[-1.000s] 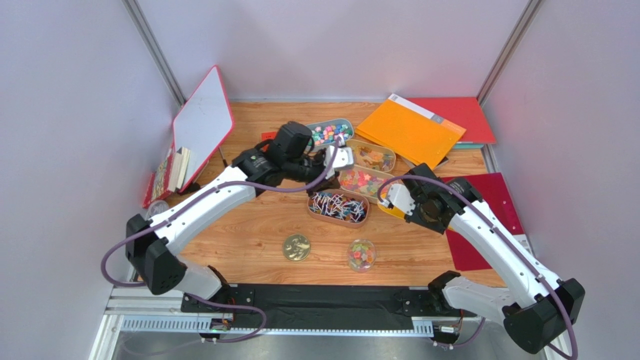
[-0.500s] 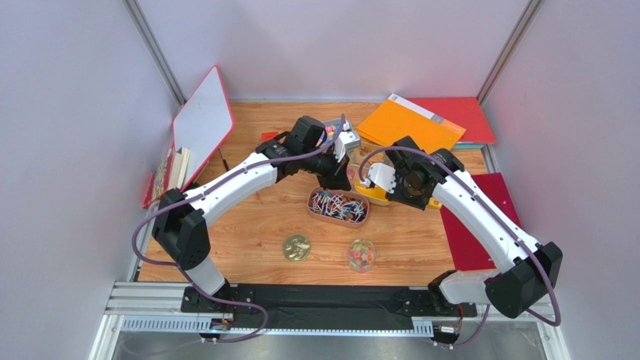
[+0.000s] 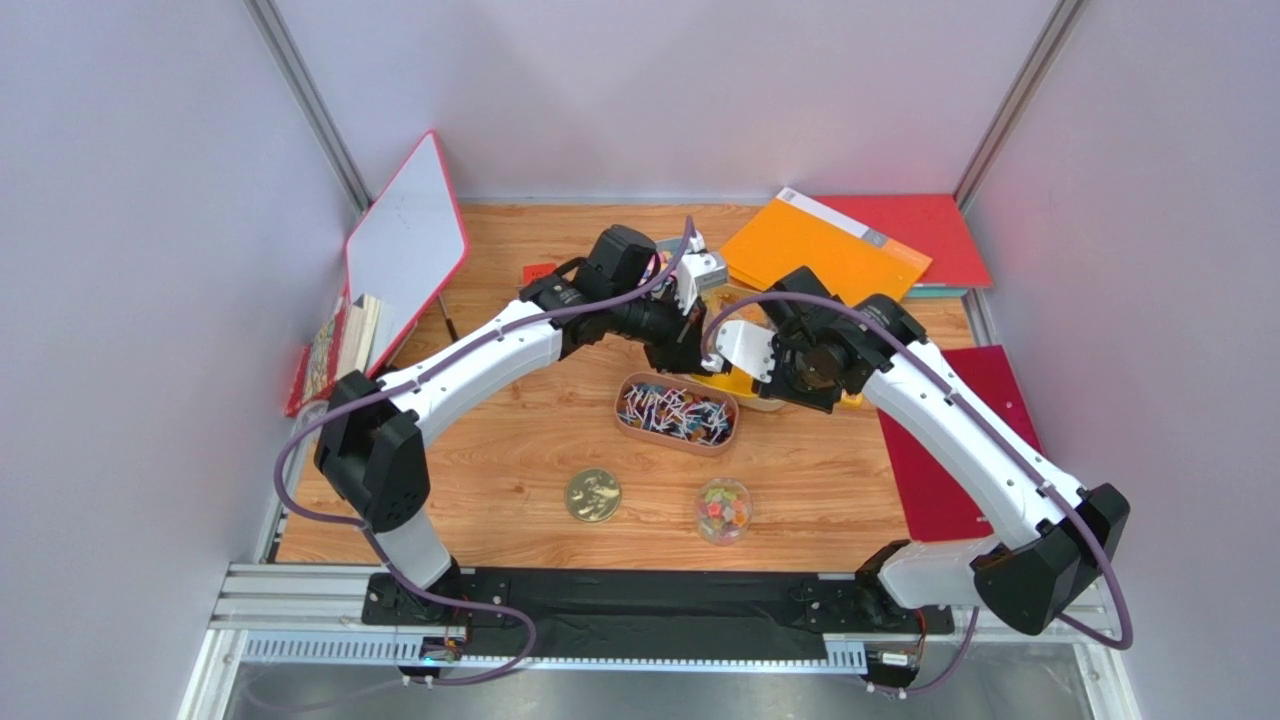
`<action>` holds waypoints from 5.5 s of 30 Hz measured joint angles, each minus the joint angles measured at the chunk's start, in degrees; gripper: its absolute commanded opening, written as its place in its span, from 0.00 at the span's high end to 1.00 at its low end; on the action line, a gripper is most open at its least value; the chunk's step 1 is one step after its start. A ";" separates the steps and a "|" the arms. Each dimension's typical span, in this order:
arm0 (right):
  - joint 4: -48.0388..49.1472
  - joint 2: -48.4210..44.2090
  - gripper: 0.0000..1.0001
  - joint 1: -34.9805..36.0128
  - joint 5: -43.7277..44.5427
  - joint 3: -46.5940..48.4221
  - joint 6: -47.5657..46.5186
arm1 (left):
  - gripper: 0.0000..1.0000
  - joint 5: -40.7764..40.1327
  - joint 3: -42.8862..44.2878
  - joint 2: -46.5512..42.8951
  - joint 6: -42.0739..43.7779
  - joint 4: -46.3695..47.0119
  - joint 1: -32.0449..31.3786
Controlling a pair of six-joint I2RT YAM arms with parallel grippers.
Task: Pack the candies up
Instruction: Adjust the spatula, then scoop the fake candies from the storage box.
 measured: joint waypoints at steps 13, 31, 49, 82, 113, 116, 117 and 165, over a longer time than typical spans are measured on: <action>-1.73 -4.50 1.00 0.11 -12.98 9.86 1.22 | 1.00 0.57 0.00 0.98 0.09 1.09 -0.11; -3.30 -7.52 1.00 -0.15 -15.56 0.59 3.58 | 1.00 -16.70 -12.72 -10.82 15.28 -1.01 8.55; -3.02 4.00 1.00 0.37 -8.76 -2.12 3.21 | 1.00 -23.28 -27.30 -4.00 17.31 7.10 8.31; -2.27 20.57 1.00 5.33 3.43 6.03 -1.16 | 1.00 -15.45 -24.59 1.14 12.85 6.97 8.74; -2.10 25.27 1.00 8.31 7.32 3.26 3.26 | 1.00 -13.20 -25.38 -1.29 10.49 7.32 8.61; -2.12 26.14 1.00 8.83 7.39 3.43 4.07 | 1.00 -14.40 -25.57 -1.53 10.34 7.19 8.61; -2.12 26.49 1.00 8.92 7.37 3.54 4.26 | 1.00 -15.08 -25.70 -1.81 10.34 7.10 8.63; -1.07 36.98 1.00 7.52 -0.57 9.42 15.61 | 1.00 -17.97 -30.32 -5.77 10.51 1.97 12.81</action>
